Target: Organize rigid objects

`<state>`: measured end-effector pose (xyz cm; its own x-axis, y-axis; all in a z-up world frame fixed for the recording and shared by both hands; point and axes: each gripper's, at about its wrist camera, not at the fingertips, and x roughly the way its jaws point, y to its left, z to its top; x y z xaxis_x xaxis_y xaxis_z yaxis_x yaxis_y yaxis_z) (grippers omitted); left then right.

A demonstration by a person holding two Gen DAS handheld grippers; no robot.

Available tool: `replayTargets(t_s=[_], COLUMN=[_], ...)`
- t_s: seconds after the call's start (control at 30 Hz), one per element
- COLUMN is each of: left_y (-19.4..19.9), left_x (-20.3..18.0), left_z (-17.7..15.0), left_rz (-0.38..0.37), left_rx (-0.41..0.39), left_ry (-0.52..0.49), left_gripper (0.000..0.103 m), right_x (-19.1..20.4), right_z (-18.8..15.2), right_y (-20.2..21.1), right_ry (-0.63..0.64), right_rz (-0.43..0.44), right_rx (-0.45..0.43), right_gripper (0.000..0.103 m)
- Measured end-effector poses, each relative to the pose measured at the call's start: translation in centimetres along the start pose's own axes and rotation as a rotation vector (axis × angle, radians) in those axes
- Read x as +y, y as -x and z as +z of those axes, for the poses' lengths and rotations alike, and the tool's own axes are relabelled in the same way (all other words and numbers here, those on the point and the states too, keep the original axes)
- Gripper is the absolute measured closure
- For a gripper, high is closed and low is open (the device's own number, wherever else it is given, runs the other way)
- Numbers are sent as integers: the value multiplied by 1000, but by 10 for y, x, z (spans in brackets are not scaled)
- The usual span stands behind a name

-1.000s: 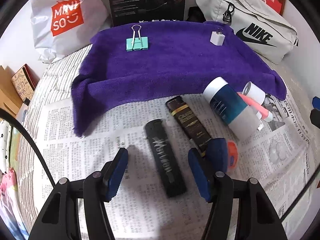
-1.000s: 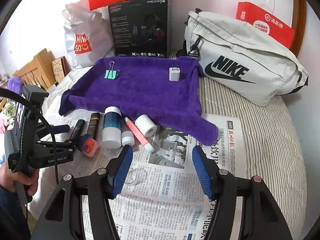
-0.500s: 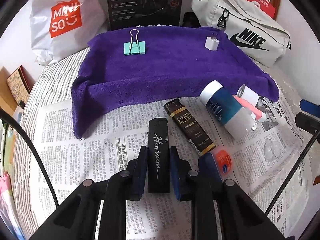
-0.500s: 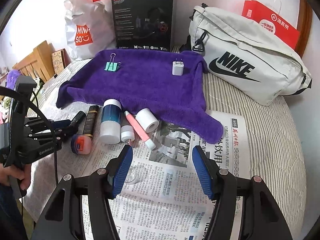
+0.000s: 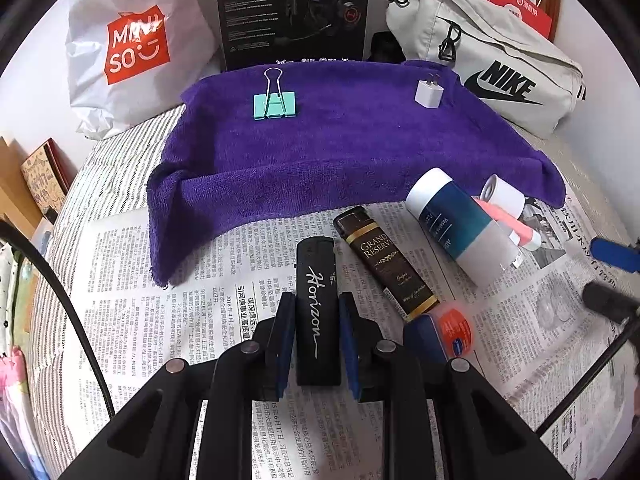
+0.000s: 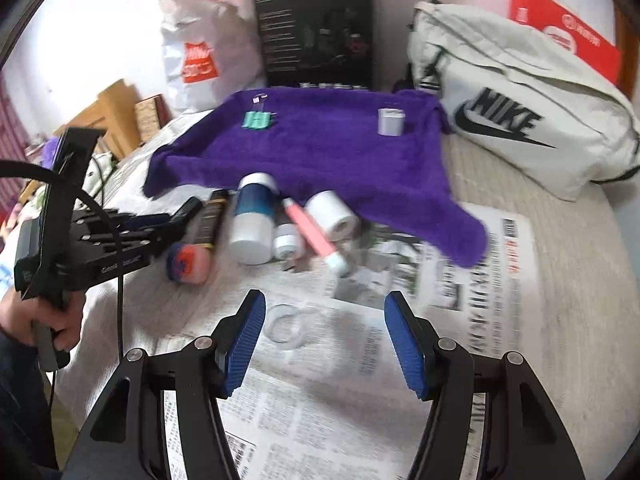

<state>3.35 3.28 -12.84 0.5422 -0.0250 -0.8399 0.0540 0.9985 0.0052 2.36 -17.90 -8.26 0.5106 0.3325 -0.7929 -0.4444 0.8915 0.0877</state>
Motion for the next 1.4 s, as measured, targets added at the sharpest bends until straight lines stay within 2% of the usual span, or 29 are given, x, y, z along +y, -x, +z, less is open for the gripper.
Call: replayTargets(t_s=[0.3, 0.37, 0.4, 0.43, 0.47, 0.63, 1.0, 1.17, 1.4], left_y=[1, 1, 2, 2, 3, 5, 7, 7, 7], left_x=[3, 4, 3, 3, 4, 3, 2, 2, 2], left_z=[-2, -2, -2, -2, -3, -8, -13, -13, -13], left_rz=[-15, -16, -16, -17, -21, -19, -21, -21, -23], left_rx=[-12, -14, -16, -18, -22, -57, -106, -106, -106], left_ry=[20, 20, 16, 16, 18, 12, 18, 19, 21], left_gripper=[82, 82, 82, 82, 82, 82, 82, 82, 82], right_x=[23, 25, 25, 24, 23, 11, 1, 5, 9], right_z=[-17, -21, -22, -23, -23, -22, -21, -22, -23], right_y=[-23, -29, -30, -29, -29, -31, -33, -34, -34], right_ry=[124, 140, 142, 138, 137, 118, 65, 97, 102], right_rz=[-28, -59, -61, -57, -68, -152, -112, -152, -159], right_rx=[10, 13, 6, -13, -23, -41, -34, -35, -35], right_gripper=[43, 61, 63, 75, 76, 76, 77, 77, 77])
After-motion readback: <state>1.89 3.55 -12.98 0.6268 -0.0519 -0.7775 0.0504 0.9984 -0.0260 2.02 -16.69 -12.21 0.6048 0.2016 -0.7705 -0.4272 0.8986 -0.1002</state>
